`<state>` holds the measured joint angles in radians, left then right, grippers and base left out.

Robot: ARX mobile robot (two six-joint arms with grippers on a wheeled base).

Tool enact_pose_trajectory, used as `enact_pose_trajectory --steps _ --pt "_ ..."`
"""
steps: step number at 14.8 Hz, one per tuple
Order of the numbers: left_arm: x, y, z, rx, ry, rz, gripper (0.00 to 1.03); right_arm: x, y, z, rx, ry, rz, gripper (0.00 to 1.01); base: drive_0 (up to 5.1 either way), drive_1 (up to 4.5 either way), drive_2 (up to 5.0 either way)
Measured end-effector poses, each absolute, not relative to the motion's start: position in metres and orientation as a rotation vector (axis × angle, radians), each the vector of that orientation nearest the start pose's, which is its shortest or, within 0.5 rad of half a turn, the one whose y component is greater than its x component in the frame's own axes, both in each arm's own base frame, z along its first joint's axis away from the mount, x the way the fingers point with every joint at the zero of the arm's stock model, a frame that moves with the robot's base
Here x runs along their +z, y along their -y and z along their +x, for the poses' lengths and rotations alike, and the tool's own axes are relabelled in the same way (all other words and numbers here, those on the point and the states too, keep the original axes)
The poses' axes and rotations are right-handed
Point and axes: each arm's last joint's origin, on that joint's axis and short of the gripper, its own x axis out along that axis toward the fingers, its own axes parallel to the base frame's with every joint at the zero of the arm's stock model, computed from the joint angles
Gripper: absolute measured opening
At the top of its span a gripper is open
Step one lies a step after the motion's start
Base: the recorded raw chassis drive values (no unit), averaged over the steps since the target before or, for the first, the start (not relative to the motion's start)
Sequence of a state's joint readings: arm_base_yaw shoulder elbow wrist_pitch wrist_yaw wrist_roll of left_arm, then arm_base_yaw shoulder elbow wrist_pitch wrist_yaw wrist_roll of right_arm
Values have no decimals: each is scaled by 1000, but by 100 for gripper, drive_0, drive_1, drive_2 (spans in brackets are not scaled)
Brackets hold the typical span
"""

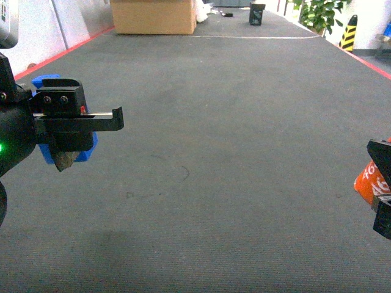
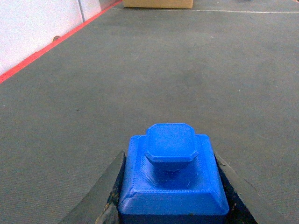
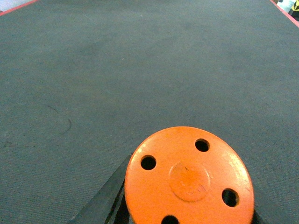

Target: Sort blue parts and orange caps into right shelf containers

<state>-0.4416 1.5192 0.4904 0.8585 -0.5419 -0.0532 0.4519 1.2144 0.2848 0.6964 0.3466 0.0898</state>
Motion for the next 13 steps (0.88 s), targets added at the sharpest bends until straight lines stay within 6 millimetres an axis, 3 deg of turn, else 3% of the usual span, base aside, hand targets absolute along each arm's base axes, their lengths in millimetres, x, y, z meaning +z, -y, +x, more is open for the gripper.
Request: enact_pose_trajectory --steps 10,13 --pt "173 104 255 104 -147 27 40 168 -85 198 95 -219 -1 44 0 0 0" --pt "172 104 255 103 -149 28 40 168 -85 198 91 -221 -2 44 -77 -338 435"
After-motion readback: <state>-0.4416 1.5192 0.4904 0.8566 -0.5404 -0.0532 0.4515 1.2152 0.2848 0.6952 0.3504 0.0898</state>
